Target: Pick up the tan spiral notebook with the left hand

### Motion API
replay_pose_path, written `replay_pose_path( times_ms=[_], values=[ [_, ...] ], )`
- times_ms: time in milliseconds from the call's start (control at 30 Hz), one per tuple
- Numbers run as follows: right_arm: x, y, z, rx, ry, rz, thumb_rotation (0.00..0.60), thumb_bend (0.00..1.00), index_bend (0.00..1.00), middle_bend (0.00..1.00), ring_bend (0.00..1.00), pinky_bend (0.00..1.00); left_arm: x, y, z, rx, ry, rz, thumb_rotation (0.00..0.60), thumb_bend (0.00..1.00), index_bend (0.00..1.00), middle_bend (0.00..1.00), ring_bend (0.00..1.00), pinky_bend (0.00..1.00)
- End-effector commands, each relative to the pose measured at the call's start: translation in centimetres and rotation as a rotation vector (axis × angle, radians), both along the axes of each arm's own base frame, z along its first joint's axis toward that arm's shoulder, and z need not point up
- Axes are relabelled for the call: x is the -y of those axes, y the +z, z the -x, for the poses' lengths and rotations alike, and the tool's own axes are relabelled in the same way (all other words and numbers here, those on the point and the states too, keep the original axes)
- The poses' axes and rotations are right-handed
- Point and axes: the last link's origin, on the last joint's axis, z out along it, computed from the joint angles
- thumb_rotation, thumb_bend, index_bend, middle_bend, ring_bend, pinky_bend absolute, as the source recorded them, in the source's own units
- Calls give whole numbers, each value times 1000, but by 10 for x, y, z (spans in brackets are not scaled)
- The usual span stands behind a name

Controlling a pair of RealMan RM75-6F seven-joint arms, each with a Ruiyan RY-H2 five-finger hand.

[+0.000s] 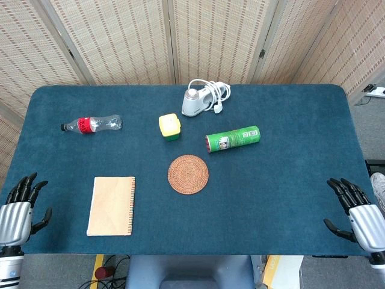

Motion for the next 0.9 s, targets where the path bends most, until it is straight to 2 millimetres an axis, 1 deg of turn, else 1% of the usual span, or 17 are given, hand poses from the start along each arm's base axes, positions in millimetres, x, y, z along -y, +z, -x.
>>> replay_pose_path(
  times_ms=[33, 367, 433, 567, 667, 800, 900],
  values=[
    [4, -3, 0, -6, 1, -21, 600, 294, 19, 126, 50, 115, 0, -1, 1, -3, 7, 0, 600, 417, 209, 70, 42, 167],
    [6, -3, -4, -5, 17, -16, 600, 294, 19, 126, 50, 115, 1, -2, 5, -12, 8, 6, 600, 417, 209, 70, 42, 167],
    [6, -1, -5, -6, 20, -9, 600, 294, 19, 126, 50, 115, -2, -2, 5, -16, -5, 13, 600, 416, 209, 70, 42, 167],
    [3, 4, -7, -9, 22, 12, 600, 293, 19, 126, 50, 115, -14, -4, 8, -30, -63, 48, 600, 408, 211, 70, 42, 167],
    [2, 9, -9, -2, 21, 25, 600, 293, 19, 126, 50, 115, -24, -8, 12, -31, -121, 103, 600, 359, 212, 70, 42, 173],
    [1, 14, -11, -3, 28, 35, 600, 294, 19, 126, 50, 115, -35, -17, 21, -66, -197, 189, 600, 270, 214, 70, 42, 180],
    [1, 15, -13, -1, 28, 39, 600, 294, 19, 126, 50, 115, -43, -24, 26, -65, -254, 212, 600, 237, 215, 72, 42, 180]
  ],
)
